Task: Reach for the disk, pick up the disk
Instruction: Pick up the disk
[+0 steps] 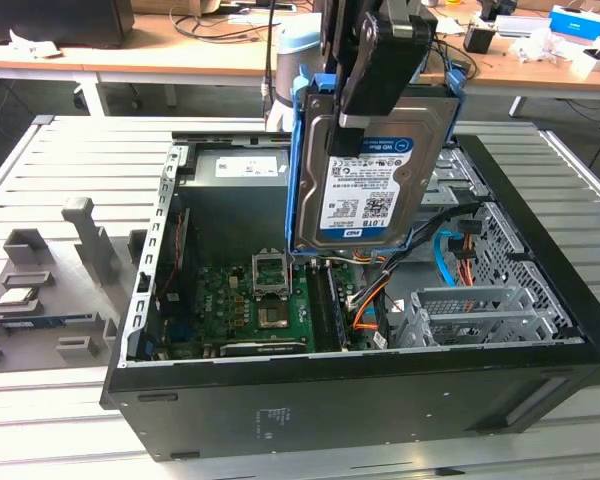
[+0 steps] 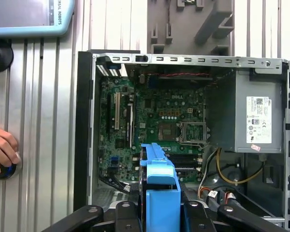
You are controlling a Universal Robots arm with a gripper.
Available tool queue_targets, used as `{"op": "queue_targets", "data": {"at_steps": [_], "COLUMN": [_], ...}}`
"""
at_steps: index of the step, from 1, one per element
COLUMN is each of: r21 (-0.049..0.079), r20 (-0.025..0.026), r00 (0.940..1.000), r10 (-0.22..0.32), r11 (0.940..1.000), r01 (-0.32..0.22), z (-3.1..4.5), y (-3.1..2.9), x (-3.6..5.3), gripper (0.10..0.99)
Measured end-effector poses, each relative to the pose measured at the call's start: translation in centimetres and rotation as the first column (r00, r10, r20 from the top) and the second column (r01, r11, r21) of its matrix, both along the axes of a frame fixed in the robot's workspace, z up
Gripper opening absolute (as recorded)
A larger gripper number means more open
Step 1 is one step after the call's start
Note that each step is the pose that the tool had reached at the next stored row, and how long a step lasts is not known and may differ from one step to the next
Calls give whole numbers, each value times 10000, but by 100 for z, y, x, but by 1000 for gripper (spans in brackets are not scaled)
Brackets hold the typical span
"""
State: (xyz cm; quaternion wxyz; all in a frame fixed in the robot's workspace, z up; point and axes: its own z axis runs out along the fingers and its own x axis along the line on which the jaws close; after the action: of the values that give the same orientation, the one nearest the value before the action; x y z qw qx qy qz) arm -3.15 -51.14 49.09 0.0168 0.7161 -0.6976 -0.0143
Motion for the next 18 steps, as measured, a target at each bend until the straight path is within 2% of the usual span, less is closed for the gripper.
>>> {"op": "queue_targets", "data": {"at_steps": [8,11,14,18], "r21": [0,1,1,1], "r20": [0,0,0,0], "r00": [10000,10000,10000,10000], "r10": [1,0,0,0], "r11": [10000,10000,10000,10000], "r01": [-1,0,0,0], "z": [0,-1,0,0], "y": [-129,-211,-258,-358], "x": [0,0,0,0], "gripper": [369,369,369,369]}}
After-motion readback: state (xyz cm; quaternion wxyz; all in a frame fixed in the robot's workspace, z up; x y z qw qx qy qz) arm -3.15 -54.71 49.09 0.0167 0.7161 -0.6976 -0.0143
